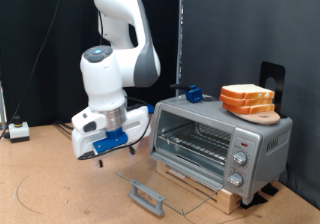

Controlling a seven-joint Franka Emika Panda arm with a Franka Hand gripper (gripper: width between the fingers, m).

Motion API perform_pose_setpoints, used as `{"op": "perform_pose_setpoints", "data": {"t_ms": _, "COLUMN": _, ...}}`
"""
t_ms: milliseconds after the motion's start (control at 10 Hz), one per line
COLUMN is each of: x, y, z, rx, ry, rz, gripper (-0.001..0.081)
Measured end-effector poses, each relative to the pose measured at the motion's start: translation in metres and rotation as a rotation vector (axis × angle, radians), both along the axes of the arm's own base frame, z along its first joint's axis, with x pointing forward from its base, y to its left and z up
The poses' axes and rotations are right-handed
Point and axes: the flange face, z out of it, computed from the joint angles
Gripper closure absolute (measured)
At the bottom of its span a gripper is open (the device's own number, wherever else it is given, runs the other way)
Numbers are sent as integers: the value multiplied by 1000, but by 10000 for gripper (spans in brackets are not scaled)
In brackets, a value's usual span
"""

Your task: Make a piece of toast with the oven

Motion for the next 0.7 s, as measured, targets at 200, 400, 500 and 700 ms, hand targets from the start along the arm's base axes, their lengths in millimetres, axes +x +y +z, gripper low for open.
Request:
{"op": "perform_pose_setpoints", "data": {"t_ms": 200, "x": -1, "y": -9, "z": 0, "rx": -1, "ry": -5, "rz": 11, "gripper": -3}}
{"op": "perform_pose_setpoints", "data": {"t_ms": 400, "x": -1, "y": 8, "z": 13, "rx": 183, "ry": 7, "rz": 15, "gripper": -3}}
{"op": "perform_pose_setpoints", "data": {"t_ms": 500, "x": 1, "y": 16, "z": 26, "rx": 285, "ry": -20, "rz": 32, "gripper": -3}}
{"op": "perform_pose_setpoints", "data": {"t_ms": 700, "x": 1, "y": 30, "z": 52, "rx": 407, "ry": -61, "rz": 75, "gripper": -3}}
